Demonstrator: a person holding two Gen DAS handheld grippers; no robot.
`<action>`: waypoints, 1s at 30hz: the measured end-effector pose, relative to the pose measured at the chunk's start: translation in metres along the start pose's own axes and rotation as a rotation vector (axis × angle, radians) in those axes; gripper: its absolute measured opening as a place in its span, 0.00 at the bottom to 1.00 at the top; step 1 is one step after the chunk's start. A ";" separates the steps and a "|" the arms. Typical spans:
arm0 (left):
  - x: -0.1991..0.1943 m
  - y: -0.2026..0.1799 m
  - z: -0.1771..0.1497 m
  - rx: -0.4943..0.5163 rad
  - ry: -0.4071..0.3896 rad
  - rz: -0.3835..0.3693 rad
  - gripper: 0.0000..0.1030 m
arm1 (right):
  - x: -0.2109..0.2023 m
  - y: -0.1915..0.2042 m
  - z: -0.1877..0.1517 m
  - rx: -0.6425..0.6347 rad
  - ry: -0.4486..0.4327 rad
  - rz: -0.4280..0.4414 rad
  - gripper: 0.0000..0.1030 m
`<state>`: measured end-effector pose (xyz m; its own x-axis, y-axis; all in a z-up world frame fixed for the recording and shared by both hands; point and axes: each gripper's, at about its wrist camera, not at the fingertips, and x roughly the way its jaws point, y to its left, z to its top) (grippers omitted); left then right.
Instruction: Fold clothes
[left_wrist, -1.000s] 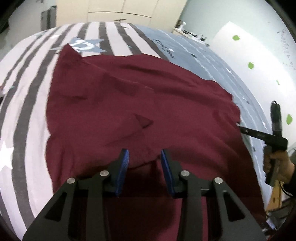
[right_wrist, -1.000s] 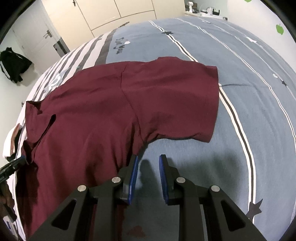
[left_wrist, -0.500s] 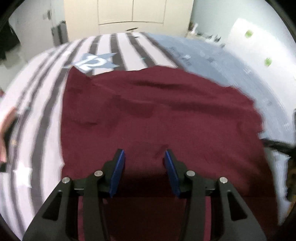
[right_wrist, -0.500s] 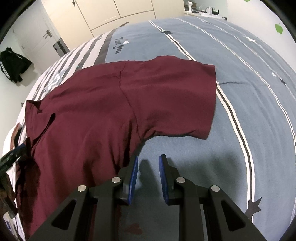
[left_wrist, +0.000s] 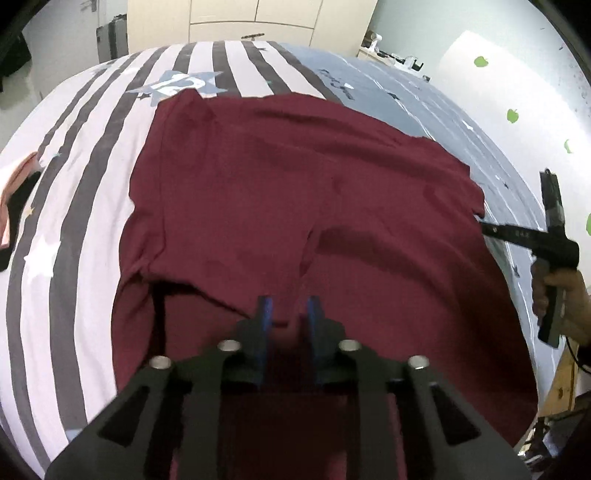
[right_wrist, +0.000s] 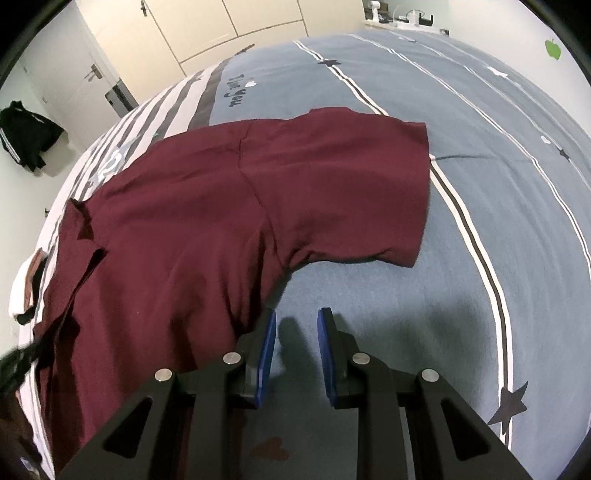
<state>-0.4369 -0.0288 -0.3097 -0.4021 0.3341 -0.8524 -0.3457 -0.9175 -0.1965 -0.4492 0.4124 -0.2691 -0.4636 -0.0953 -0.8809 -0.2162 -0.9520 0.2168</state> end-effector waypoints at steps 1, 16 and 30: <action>-0.005 -0.002 -0.001 0.013 -0.017 -0.001 0.27 | 0.000 0.001 -0.001 -0.002 -0.002 -0.002 0.20; 0.057 -0.047 0.073 0.235 -0.079 0.128 0.45 | 0.001 0.006 0.006 -0.029 -0.006 0.008 0.20; 0.100 -0.051 0.066 0.190 -0.039 0.170 0.18 | -0.001 0.001 -0.002 0.002 -0.002 0.005 0.20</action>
